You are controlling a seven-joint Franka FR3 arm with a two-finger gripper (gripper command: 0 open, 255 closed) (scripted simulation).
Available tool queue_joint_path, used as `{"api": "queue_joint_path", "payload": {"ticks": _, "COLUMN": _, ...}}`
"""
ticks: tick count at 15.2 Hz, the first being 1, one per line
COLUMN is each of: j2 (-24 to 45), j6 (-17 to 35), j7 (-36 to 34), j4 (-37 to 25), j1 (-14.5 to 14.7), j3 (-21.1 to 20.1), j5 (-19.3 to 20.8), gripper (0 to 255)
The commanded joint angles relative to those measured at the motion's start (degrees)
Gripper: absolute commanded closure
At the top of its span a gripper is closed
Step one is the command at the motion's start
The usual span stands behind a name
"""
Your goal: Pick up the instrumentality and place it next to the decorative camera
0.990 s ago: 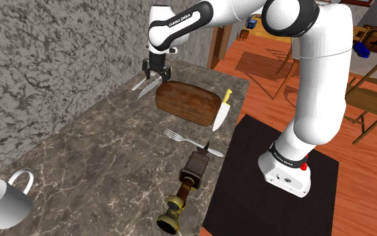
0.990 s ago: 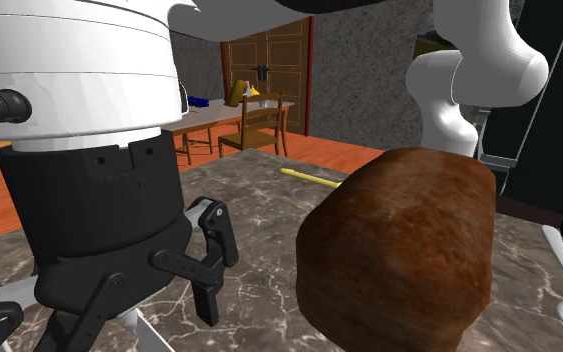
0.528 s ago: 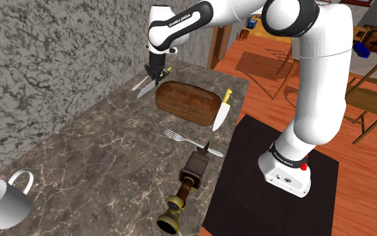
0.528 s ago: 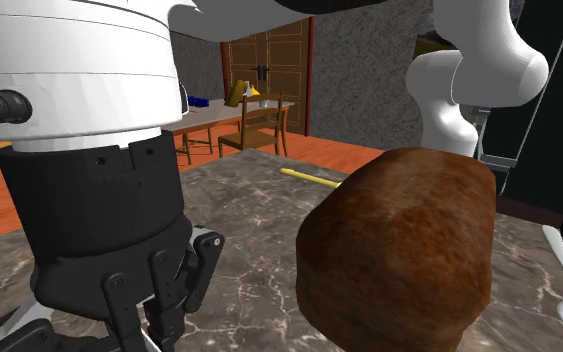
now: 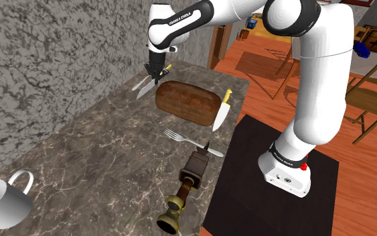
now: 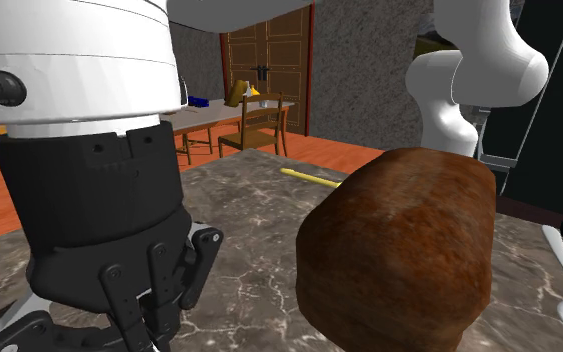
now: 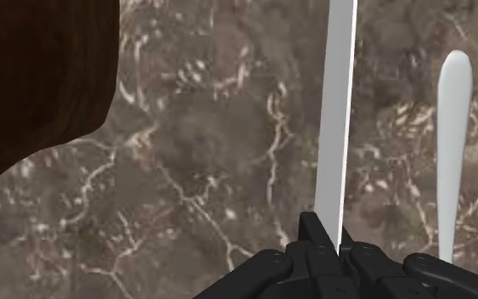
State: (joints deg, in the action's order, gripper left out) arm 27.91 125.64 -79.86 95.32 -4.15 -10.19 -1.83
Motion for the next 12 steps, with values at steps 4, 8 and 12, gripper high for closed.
{"api": "queue_joint_path", "payload": {"ticks": 4, "j2": -1.59, "j6": -3.05, "j7": -0.13, "j4": -1.48, "j1": -0.10, "j3": -0.11, "j5": -0.17, "gripper": 255}}
{"api": "queue_joint_path", "payload": {"ticks": 8, "j2": -2.72, "j6": -5.62, "j7": -0.26, "j4": -2.93, "j1": -0.16, "j3": -0.20, "j5": -0.28, "gripper": 255}}
{"api": "queue_joint_path", "payload": {"ticks": 12, "j2": -3.71, "j6": -8.26, "j7": -0.41, "j4": -4.59, "j1": -0.20, "j3": -0.27, "j5": -0.37, "gripper": 255}}
